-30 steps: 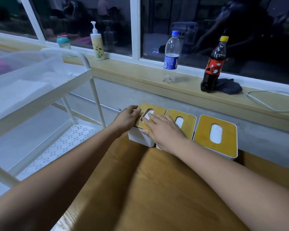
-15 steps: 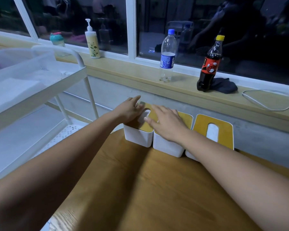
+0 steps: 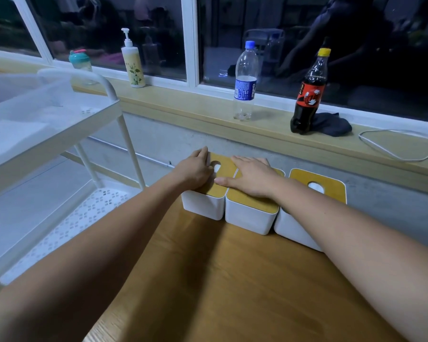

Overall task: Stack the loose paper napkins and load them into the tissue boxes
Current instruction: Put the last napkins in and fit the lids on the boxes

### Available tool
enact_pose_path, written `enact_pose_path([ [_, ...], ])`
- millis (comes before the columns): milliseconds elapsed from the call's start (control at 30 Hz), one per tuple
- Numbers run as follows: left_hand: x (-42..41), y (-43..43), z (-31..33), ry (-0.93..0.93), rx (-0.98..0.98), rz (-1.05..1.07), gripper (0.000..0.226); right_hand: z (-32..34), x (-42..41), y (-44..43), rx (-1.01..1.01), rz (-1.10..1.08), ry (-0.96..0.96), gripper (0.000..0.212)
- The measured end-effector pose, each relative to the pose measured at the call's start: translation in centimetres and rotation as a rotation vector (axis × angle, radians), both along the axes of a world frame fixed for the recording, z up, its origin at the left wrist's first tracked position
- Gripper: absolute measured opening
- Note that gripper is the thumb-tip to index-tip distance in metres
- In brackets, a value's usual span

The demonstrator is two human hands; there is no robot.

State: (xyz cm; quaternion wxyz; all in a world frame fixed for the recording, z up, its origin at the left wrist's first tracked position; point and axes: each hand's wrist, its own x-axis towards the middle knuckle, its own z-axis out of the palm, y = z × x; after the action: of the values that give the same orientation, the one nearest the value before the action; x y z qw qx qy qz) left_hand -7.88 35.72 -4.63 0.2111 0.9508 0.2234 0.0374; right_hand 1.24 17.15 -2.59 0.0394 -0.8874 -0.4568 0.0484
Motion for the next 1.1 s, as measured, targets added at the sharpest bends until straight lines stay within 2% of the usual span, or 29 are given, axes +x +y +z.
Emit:
enact_pose_path([
  [67,0.2,-0.1,0.6,-0.016,0.033,-0.001,0.034,-0.1,0.1,0.0,-0.001,0.007,0.008,0.115],
  [300,-0.3,0.1,2.1,0.009,0.065,-0.001,0.042,0.2,-0.1,-0.3,0.13,0.015,0.049,0.1],
  [467,-0.4,-0.4,1.6,0.003,0.072,0.0,0.037,-0.8,0.3,-0.2,0.085,0.025,0.028,0.107],
  [633,-0.6,-0.5,0.7,-0.08,0.074,0.037,0.039,-1.6,0.1,-0.1,0.077,0.026,-0.023,0.102],
  [800,-0.5,-0.5,1.0,-0.081,0.165,0.024,0.037,-1.5,0.0,0.0,0.034,0.027,-0.038,0.099],
  [967,-0.4,-0.8,0.6,-0.084,0.166,0.013,0.031,-1.4,0.2,0.1,0.046,0.035,-0.048,0.098],
  [1100,-0.5,-1.1,0.3,-0.145,0.088,0.068,0.033,-1.4,0.1,0.0,0.042,0.036,-0.065,0.096],
])
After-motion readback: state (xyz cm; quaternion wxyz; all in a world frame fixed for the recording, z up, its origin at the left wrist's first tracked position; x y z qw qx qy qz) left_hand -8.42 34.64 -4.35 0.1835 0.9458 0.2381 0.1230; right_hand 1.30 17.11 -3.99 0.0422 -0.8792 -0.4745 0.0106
